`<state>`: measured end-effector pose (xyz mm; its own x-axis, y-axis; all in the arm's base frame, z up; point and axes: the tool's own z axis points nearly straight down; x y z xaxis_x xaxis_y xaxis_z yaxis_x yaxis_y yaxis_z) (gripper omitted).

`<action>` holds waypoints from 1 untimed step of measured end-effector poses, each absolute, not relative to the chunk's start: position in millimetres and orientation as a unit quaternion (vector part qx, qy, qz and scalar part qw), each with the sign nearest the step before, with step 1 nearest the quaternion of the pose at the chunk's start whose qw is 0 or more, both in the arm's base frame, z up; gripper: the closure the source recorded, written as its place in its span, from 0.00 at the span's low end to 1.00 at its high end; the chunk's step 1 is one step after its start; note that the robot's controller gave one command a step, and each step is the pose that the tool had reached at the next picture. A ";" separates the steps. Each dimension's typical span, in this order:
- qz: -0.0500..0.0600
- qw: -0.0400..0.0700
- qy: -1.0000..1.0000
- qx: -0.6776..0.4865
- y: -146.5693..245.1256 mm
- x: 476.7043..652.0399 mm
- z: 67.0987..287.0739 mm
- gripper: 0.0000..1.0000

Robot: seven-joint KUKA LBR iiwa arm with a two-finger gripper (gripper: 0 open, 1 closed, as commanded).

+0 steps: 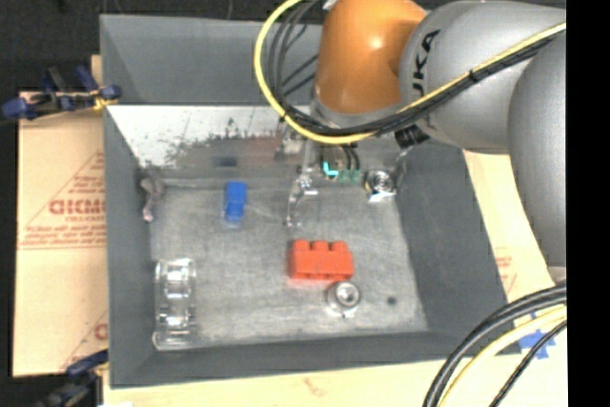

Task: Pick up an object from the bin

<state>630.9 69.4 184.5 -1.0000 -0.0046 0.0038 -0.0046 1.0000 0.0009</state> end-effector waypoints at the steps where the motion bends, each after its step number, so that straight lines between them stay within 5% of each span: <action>1: 0.000 0.001 -0.988 0.153 42.3 572.9 100.3 0.00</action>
Offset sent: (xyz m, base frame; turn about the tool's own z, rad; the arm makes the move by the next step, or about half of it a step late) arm -0.0573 -0.0260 -0.0826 -0.3042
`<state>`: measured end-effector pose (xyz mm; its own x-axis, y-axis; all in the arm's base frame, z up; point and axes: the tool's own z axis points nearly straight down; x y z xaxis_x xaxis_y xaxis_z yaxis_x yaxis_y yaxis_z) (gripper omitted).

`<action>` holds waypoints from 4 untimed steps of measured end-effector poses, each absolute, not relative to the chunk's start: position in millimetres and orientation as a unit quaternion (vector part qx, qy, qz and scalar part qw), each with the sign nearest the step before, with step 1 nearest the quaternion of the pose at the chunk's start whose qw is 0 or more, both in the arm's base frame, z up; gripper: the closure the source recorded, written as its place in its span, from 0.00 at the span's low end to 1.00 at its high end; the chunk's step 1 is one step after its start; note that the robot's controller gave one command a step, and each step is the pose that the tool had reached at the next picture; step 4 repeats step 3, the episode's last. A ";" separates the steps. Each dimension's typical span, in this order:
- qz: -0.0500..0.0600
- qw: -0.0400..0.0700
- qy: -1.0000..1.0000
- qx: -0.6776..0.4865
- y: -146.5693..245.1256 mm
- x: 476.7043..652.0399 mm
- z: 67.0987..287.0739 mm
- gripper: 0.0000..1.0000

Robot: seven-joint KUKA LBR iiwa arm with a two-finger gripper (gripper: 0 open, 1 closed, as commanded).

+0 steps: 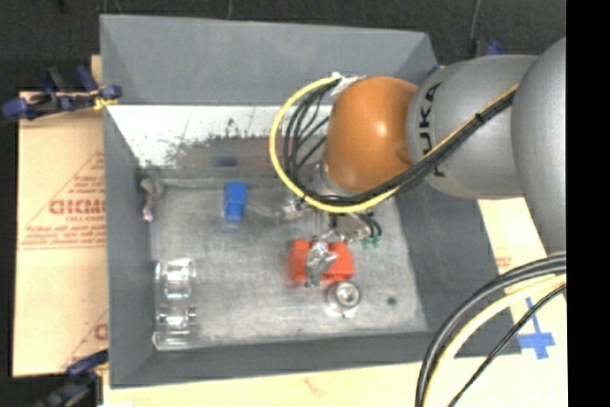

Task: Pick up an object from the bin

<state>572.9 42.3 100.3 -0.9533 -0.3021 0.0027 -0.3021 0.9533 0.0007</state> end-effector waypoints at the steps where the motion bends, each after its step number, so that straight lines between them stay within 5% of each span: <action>1: -0.003 -0.003 -0.994 0.113 -7.2 591.3 76.3 0.00; 2: -0.001 -0.006 -0.994 0.113 -7.9 592.9 79.2 1.00; 3: 0.001 -0.006 -0.994 0.110 -22.6 578.2 224.1 1.00; 4: 0.001 -0.006 -0.994 0.110 -22.6 578.2 224.1 1.00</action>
Offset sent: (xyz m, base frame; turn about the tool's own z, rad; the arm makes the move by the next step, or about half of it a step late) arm 0.0146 -0.0506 -0.0297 0.0747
